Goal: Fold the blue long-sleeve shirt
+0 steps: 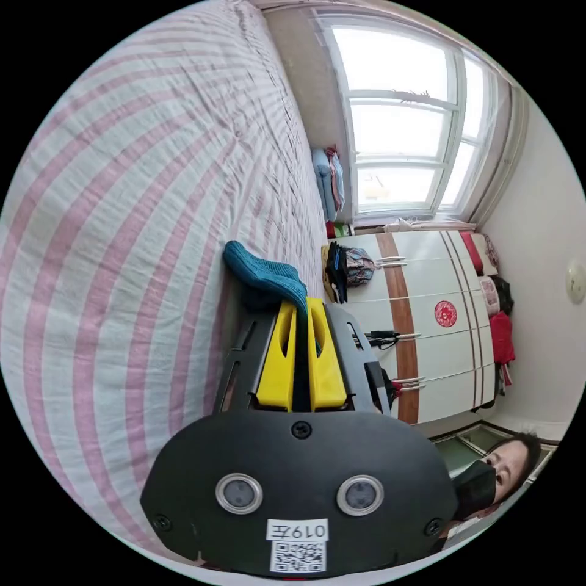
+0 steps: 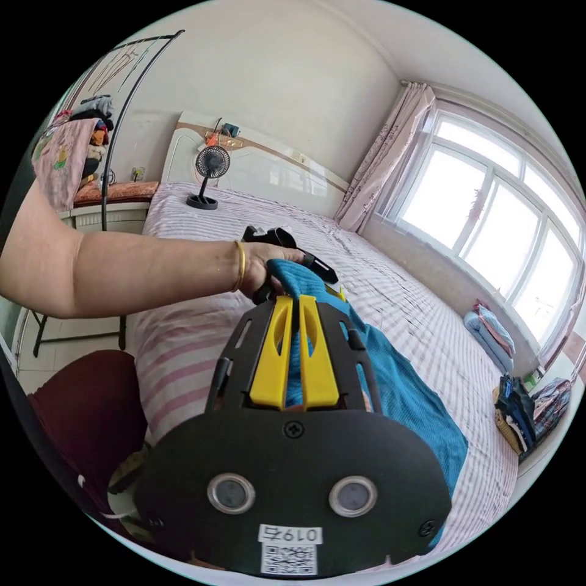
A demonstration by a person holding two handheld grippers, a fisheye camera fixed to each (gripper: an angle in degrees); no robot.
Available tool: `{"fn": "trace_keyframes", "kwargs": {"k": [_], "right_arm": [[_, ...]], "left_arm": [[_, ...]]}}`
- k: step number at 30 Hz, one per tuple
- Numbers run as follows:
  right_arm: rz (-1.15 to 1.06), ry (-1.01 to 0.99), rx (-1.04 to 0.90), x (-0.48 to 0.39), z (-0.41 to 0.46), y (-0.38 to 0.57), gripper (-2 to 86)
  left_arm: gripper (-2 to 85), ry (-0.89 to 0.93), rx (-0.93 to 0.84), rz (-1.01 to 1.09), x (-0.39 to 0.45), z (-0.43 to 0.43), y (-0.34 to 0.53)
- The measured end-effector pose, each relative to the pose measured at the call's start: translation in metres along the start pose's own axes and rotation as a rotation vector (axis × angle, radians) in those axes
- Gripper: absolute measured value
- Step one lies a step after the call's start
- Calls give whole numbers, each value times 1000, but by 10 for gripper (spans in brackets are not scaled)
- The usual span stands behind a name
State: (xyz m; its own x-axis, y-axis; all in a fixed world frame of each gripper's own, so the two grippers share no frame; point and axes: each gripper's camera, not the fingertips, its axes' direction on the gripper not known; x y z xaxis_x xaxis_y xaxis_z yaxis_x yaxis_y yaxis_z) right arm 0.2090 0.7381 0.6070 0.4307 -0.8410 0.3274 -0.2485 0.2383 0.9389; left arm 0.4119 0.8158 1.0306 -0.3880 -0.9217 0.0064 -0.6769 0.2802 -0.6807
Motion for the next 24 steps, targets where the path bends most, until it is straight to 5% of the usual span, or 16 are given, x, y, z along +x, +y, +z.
{"fn": "trace_keyframes", "kwargs": {"k": [13,24], "right_arm": [[465,-162,201,90,-44,135,-5],[797,52,387,146,-145,310,-1]], "left_arm": [[32,-425,-205,492,215,155,37],[20,-715,-707,846,412,490,112]]}}
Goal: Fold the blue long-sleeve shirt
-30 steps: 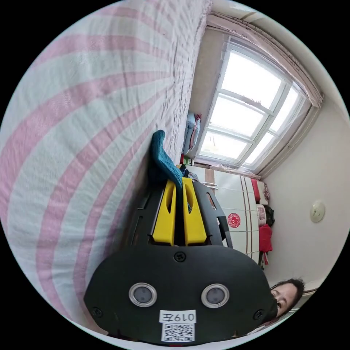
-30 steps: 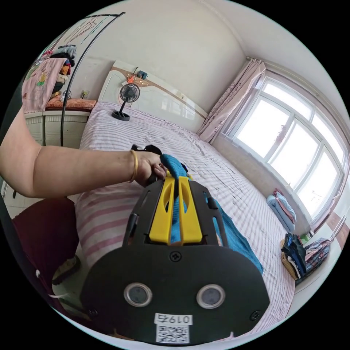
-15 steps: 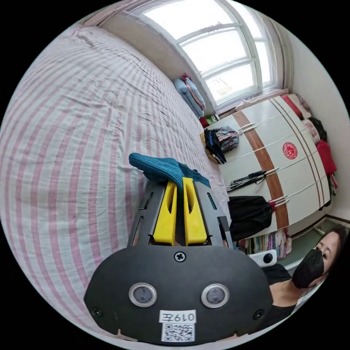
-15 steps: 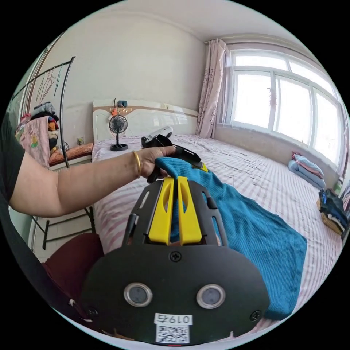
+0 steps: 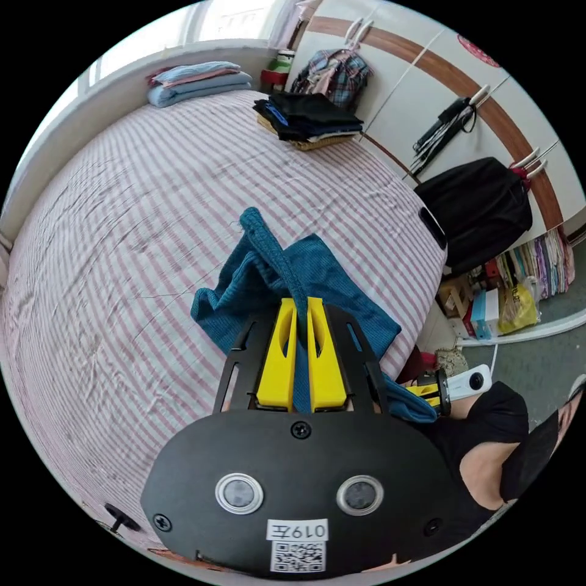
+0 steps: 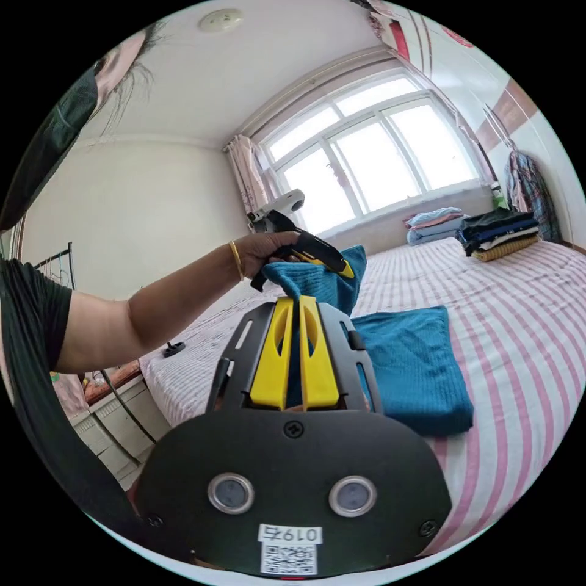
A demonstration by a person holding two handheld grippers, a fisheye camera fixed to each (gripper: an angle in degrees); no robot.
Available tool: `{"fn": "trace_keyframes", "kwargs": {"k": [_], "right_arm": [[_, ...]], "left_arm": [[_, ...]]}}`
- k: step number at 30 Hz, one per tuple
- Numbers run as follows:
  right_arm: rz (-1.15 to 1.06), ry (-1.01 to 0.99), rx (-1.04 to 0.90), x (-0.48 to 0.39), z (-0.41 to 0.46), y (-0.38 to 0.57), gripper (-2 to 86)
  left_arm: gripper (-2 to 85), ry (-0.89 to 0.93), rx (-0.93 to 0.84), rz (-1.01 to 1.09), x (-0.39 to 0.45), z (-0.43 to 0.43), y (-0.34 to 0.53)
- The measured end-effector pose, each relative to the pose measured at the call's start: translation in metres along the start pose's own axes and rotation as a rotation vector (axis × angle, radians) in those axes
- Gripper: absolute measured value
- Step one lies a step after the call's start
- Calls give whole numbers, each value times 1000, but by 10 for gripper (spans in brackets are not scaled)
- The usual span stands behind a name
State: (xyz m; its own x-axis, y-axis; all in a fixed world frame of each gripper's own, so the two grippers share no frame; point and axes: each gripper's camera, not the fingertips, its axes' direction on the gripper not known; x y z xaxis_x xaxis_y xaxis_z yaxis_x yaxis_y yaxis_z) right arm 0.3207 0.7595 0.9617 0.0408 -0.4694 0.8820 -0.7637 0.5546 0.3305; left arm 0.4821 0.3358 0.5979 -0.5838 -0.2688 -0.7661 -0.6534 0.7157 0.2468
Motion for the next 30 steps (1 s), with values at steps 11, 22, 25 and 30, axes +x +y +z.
{"fn": "trace_keyframes", "kwargs": {"k": [11,22,25,30], "right_arm": [[278,77,-34,122,-55,62,3],[360,108,-126,176,-66,90,8],[358,123,-137,182,-65,96,10],[381,130,-150,194,-68,106,16]], "left_arm": [[22,42,-312,-56,90,136,-131],[61,136,-241,-142,111,149,-149],[61,207,-172,-163,111,146,-144],[28,258,-31,-200,107,144,-115]]}}
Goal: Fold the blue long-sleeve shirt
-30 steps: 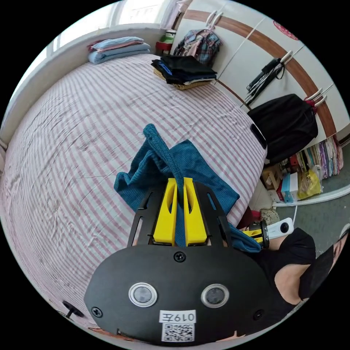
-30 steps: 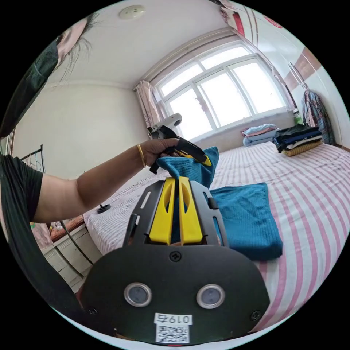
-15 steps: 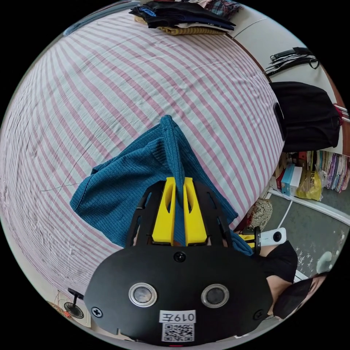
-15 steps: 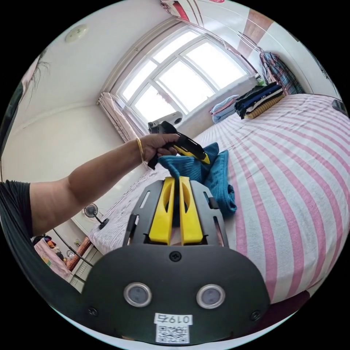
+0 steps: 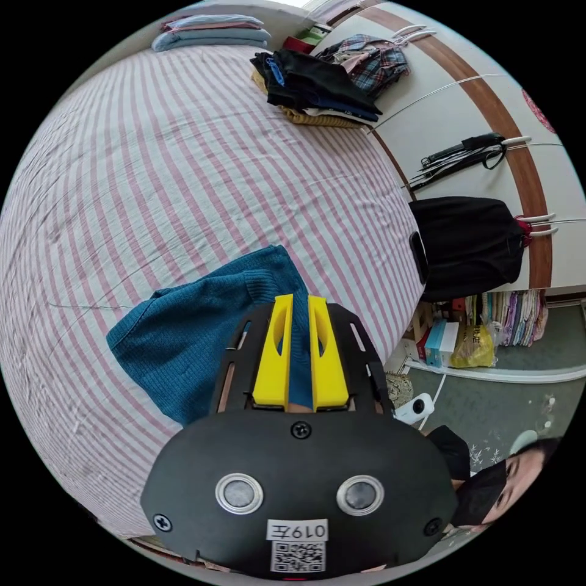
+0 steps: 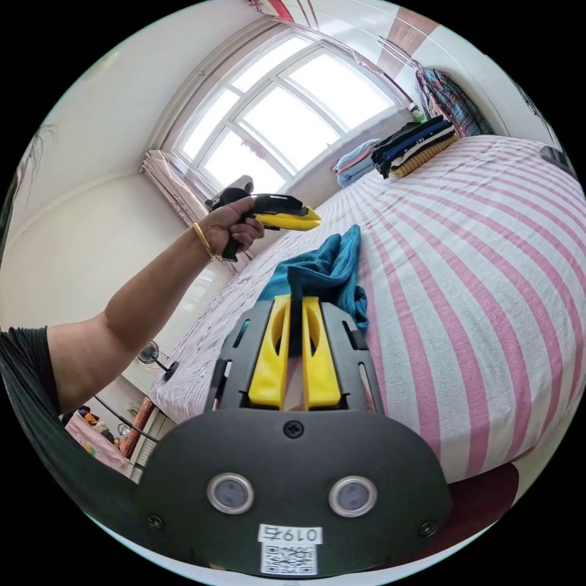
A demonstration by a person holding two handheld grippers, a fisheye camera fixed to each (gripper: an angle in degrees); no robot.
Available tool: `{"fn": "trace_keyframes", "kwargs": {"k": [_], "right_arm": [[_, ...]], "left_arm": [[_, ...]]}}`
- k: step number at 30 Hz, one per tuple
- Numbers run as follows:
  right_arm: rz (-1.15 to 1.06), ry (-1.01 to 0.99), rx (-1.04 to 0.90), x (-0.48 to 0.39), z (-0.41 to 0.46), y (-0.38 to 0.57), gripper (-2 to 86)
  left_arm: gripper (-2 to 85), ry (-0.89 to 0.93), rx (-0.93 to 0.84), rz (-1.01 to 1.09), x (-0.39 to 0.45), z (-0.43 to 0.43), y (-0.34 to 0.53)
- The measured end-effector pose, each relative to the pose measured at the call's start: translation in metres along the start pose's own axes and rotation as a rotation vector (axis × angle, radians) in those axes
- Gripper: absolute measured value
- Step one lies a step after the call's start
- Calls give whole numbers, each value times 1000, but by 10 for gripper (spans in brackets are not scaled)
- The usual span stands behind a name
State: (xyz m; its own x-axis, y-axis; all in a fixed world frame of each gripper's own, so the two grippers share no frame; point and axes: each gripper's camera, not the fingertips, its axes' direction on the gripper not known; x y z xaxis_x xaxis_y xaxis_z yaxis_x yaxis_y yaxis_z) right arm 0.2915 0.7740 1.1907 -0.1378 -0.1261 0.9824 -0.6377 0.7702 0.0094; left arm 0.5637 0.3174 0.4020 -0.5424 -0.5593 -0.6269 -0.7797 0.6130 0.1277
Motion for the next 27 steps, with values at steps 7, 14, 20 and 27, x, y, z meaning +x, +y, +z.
{"fn": "trace_keyframes", "kwargs": {"k": [7,14,20,27], "right_arm": [[16,21,-56,23,-4,7,65],[-359,195,-56,-11,-14,-36,18],[-671,187,-275,-50,65,-62,6],[-678,218,-313,-23,114,-114,46]], "left_arm": [[14,201,94,36,-25,19,71],[10,275,400,159,-52,17,226],[10,126,438,192,-65,61,314],[9,143,546,274,-72,80,370]]}}
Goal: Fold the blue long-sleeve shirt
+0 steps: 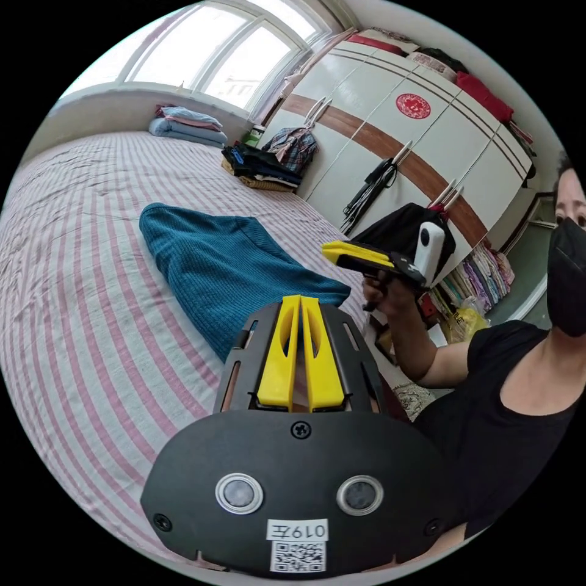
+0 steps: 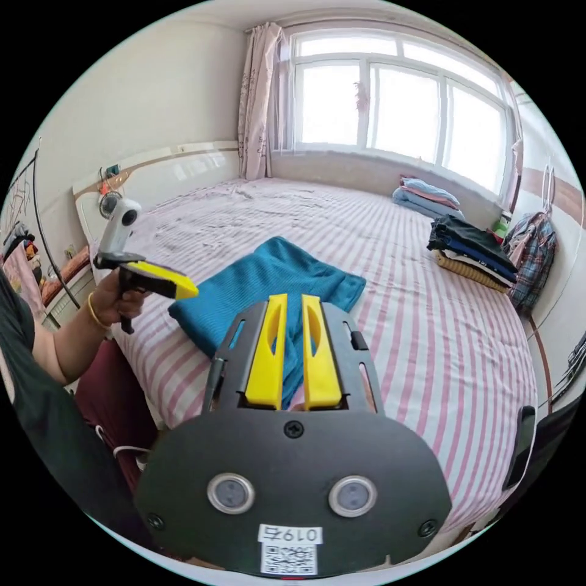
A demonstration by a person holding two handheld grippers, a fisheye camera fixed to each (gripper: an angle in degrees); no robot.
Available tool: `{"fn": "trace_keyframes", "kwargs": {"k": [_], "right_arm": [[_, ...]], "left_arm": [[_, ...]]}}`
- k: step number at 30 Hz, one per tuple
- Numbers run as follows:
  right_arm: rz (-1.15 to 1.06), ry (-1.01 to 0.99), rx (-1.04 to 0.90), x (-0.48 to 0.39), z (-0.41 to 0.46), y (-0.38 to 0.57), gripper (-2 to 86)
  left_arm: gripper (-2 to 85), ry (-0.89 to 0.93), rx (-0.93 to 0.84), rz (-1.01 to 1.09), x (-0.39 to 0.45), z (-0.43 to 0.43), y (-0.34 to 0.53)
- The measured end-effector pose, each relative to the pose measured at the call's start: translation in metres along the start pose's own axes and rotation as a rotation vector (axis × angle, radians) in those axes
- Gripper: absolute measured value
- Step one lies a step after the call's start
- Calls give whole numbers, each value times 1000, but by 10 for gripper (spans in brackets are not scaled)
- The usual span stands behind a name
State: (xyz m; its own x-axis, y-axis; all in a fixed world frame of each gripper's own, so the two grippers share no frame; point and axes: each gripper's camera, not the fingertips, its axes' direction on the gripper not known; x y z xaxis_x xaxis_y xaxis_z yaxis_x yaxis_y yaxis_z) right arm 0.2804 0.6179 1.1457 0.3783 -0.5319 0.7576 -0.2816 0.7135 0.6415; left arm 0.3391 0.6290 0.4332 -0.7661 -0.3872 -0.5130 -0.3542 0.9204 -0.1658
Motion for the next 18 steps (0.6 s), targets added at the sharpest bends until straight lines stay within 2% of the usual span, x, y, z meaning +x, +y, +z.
{"fn": "trace_keyframes", "kwargs": {"k": [4,8,10,14,18], "right_arm": [[140,-194,-123,82,71,-48,81],[203,-178,-245,116,143,-72,93],[229,-201,-275,124,166,-76,91],[266,-195,-315,138,196,-82,42],[293,-215,-313,156,207,-84,4]], "left_arm": [[10,34,24,122,23,9,12],[11,-199,-40,277,51,45,27],[11,-244,-22,323,54,52,38],[10,-225,-24,308,40,55,49],[9,-113,-52,236,11,51,54]]}}
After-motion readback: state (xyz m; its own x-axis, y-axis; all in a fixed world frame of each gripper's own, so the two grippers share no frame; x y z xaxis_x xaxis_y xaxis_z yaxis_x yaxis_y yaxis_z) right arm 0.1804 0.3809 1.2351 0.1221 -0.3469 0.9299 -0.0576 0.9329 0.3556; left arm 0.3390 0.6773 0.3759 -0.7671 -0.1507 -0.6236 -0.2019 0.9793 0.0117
